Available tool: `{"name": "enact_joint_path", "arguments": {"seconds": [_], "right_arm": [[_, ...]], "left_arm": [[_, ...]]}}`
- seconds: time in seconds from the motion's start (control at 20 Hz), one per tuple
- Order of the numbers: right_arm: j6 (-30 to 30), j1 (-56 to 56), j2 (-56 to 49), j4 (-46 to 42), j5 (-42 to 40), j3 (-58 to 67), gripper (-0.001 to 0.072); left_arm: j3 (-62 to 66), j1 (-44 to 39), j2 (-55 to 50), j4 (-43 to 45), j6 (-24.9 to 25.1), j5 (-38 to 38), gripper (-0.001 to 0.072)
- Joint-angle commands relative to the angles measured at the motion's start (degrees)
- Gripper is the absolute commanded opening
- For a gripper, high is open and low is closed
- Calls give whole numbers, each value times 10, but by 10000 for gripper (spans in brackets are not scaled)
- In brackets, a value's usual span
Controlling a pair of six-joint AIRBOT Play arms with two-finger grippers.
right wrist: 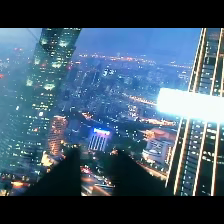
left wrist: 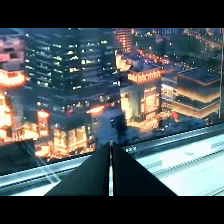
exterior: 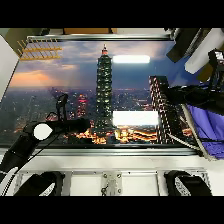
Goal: Fold the clothes and pants, and hang the long-sleeved shirts on hangers.
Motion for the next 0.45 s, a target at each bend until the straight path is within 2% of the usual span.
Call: {"name": "enact_joint_path", "arguments": {"seconds": [0.0,0.05,0.4], "right_arm": [[-2,11,-2,2,0,0,529],[-2,11,-2,2,0,0,25],[-2,11,-3,2,0,0,25]], "left_arm": [[0,0,0,0,0,0,8],[0,0,0,0,0,0,7],[0,0,0,-1,0,0,7]]}}
